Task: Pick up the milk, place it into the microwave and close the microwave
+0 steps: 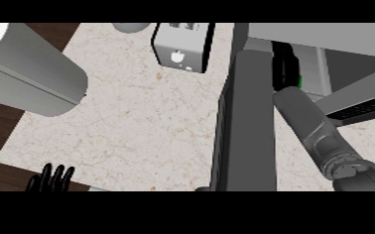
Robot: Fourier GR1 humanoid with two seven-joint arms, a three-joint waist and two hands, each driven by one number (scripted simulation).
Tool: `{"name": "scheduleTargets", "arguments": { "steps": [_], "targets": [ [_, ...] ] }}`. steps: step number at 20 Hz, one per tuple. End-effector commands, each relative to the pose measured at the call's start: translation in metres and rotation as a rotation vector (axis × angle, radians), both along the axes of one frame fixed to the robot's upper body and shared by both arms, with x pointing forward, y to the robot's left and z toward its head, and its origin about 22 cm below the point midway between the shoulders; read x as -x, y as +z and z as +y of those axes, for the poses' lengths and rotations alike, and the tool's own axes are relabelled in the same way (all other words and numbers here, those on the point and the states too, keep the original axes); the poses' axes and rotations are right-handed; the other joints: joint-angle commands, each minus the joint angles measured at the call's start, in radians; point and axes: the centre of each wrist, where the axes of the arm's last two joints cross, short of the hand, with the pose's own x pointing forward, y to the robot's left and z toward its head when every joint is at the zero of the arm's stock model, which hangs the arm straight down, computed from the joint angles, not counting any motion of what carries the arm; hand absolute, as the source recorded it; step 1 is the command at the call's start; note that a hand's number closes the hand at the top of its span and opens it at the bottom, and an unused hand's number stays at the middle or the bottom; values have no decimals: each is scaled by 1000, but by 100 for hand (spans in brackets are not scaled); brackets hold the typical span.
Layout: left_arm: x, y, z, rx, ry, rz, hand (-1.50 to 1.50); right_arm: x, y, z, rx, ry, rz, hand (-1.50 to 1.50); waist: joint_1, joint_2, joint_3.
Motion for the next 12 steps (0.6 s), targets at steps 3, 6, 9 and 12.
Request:
{"name": "scheduleTargets", "arguments": {
  "steps": [3,6,9,12],
  "targets": [
    [-5,-2,-3,-5,-14,-6,-150,-3,2,27,-56,137,62,-150,-7,0,0],
    [-5,2,3,-19,10,-28,-150,-1,-1,40,-154,169,65,-150,-22,-9,2],
    [2,-4,0,-8,16,-13,-150,-6,8,37,-266,213,20,-150,-42,-18,2],
    [0,5,4,-5,-4,-34,-150,-1,1,35,-342,245,4,-150,-51,-16,4]
  ]
}}
